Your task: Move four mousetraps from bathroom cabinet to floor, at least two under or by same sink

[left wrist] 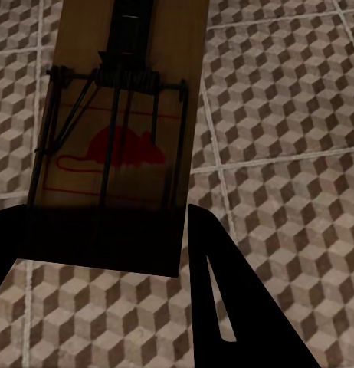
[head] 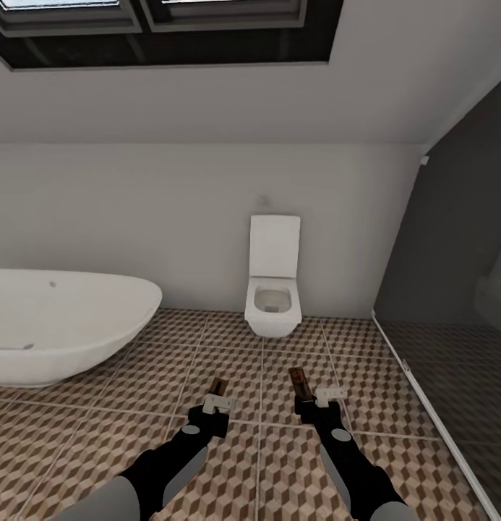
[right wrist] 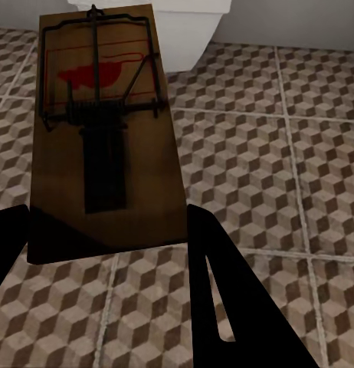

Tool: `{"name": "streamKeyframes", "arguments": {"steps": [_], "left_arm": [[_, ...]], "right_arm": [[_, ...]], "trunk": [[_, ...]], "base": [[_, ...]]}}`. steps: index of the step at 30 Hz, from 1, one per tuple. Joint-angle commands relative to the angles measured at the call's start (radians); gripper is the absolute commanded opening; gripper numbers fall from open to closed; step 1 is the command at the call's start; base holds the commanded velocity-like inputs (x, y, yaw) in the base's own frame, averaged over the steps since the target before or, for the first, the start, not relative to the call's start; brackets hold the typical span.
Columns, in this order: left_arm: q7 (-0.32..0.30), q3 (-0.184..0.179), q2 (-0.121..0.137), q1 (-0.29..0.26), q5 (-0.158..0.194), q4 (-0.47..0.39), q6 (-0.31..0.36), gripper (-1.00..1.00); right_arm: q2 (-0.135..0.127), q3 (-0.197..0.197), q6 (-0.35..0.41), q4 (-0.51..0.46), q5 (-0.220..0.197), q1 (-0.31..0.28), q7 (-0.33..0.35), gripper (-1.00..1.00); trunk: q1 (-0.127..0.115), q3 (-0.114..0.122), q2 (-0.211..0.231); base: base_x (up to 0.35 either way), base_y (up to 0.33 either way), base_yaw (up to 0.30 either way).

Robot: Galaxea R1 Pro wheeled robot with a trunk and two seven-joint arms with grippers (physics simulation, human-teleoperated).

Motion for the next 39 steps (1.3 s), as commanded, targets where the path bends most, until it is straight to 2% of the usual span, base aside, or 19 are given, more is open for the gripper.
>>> {"name": "streamKeyframes", "arguments": {"steps": [1, 39], "left_arm": [[0.010, -0.007, 0.001, -0.001, 0.003, -0.002, 0.004, -1.00], [0.009, -0.008, -0.001, -0.001, 0.005, 0.002, 0.004, -1.00]], "right_arm": [[0.000, 0.004, 0.002, 0.000, -0.003, -0.001, -0.007, -1.00], [0.001, 0.004, 0.004, 0.000, -0.002, 0.000, -0.010, -1.00]], "trunk": [[0.004, -0.004, -0.008], [0.150, -0.123, -0.274]], "base": [[0.000, 0.000, 0.000], [0.000, 0.000, 0.000]]}}
